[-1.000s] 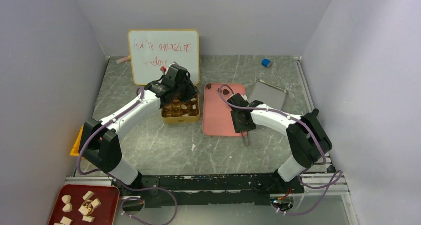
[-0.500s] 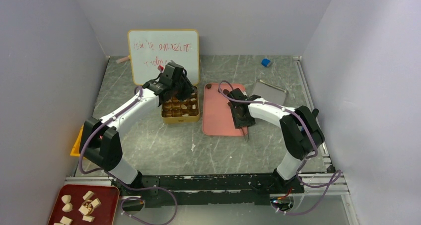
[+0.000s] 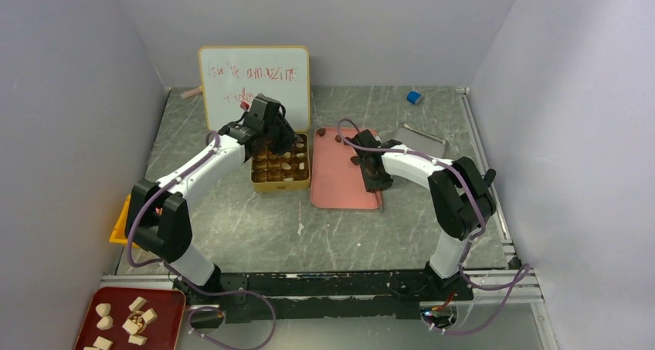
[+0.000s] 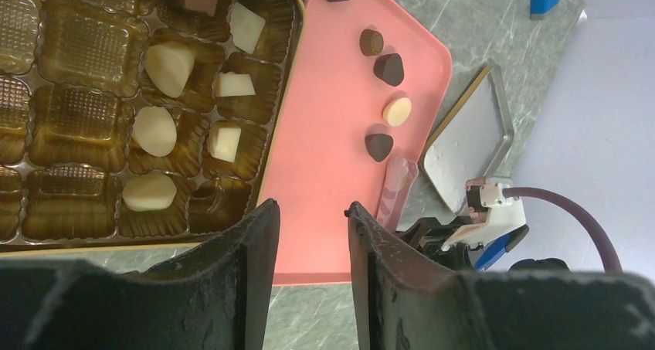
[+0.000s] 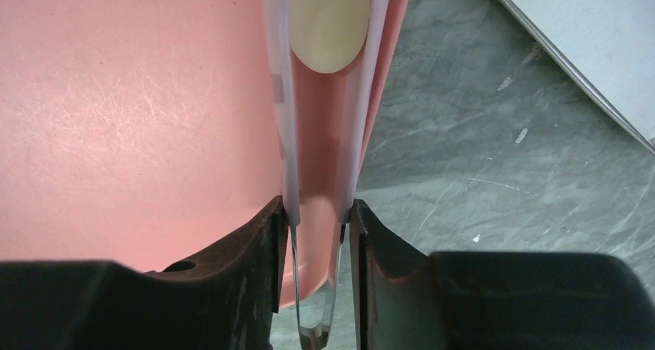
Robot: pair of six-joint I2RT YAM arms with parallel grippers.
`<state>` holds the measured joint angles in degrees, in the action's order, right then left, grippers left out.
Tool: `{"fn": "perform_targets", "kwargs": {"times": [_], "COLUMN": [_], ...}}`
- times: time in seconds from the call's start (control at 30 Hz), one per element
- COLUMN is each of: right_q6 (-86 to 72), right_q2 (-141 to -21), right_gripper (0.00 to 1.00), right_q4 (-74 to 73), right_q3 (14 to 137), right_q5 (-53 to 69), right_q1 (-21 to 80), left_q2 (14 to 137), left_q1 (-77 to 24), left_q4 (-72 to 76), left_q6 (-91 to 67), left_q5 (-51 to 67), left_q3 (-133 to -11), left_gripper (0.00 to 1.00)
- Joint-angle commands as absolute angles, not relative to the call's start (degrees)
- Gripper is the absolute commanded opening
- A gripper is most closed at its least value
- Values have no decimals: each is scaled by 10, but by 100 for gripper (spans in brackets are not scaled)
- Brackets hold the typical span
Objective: Pack the chocolate
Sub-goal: Pick up the fake chocolate from the plate.
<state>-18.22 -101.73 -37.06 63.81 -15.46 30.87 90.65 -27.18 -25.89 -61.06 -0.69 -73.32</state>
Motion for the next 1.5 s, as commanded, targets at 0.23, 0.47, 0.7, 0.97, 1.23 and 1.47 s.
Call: {"fn": "perform_targets", "kwargs": {"times": [0.23,0.47,0.7,0.97,1.23,1.47], "right_q6": [-187,-189,-188,-183,-184,-180], "right_q2": [-986,-939,-915,-931,-969,-999], "right_gripper": [25,24,24,24,24,24], "right_q4": [-369,-410,-439,-449,-454,-460], "right_q3": [656,671,691,733,781,824], "right_q5": [-134,-130,-118,-94,-89,-91], "right_q1": [311,315,325,369,435,468], "left_q2": [901,882,861,833,808,788], "left_q1": [-265,-264,-264,-262,-255,-250], "left_q4": [-237,-239,-244,-264,-285,-288], "left_q6": [-603,-602,-604,-592,-582,-584], "left_q5": [10,5,1,-25,-46,-51], "left_q3": [-734,-727,-719,-724,-719,-699], "left_gripper": [43,43,43,43,43,43]}}
